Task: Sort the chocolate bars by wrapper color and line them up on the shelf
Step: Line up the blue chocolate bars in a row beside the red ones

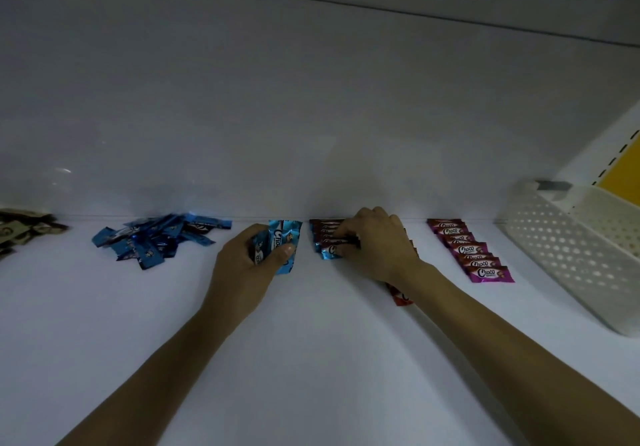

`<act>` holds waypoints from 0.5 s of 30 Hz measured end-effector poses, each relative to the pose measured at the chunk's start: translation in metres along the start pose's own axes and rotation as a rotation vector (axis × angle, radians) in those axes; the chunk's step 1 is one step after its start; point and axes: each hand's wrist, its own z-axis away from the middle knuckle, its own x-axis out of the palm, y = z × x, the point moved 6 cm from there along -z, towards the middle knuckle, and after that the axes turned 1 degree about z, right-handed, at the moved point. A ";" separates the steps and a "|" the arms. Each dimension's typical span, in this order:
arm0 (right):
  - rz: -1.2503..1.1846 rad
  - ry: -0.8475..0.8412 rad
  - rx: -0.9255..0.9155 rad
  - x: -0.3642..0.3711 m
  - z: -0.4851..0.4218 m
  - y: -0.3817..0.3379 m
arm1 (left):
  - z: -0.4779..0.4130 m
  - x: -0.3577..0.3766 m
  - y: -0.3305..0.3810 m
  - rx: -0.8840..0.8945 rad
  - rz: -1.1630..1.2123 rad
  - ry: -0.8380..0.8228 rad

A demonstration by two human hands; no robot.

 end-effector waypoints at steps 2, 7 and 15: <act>-0.014 0.006 0.014 0.000 0.001 0.001 | 0.000 0.000 0.000 0.010 -0.011 0.002; -0.067 0.027 0.013 -0.001 0.005 0.002 | 0.000 0.000 0.000 -0.004 -0.012 0.007; -0.057 0.007 0.004 -0.001 0.006 0.000 | 0.000 0.000 0.000 -0.005 -0.014 0.003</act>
